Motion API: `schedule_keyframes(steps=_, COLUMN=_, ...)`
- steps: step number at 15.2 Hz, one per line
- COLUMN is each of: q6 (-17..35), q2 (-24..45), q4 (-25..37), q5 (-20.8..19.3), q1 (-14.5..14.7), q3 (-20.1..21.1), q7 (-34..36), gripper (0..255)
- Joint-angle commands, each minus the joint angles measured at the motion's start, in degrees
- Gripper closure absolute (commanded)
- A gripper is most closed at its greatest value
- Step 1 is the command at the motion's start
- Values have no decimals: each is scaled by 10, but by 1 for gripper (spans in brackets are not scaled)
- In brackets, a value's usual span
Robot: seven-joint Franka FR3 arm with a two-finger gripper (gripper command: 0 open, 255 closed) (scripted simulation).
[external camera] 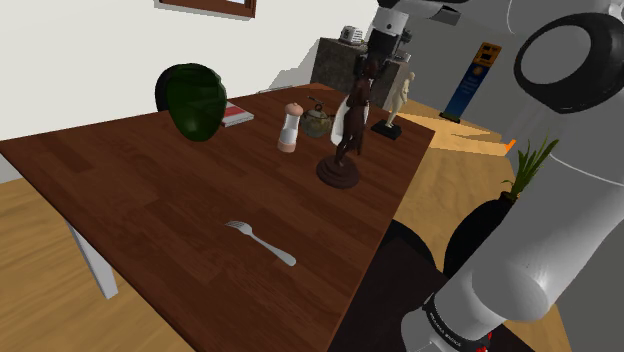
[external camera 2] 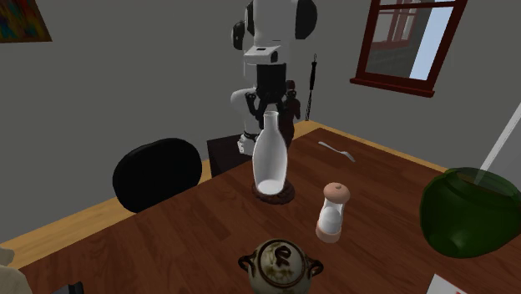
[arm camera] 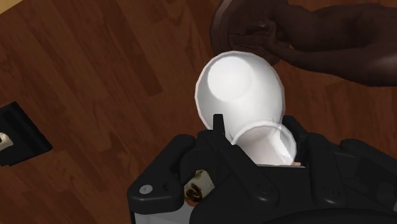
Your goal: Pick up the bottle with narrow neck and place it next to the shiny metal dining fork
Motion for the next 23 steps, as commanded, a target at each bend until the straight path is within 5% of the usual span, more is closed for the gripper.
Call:
schedule_keyframes(steps=1, q6=6, q2=-22, q4=-27, q5=-10, q1=18, q3=12, q7=30, gripper=255)
schedule_keyframes(steps=12, q6=19, q2=-88, q4=-105, q5=-37, q1=97, q3=89, q7=188, gripper=255)
schedule_keyframes(steps=23, q6=14, q2=-80, q4=-95, q5=-40, q1=168, q3=168, q7=337, gripper=255)
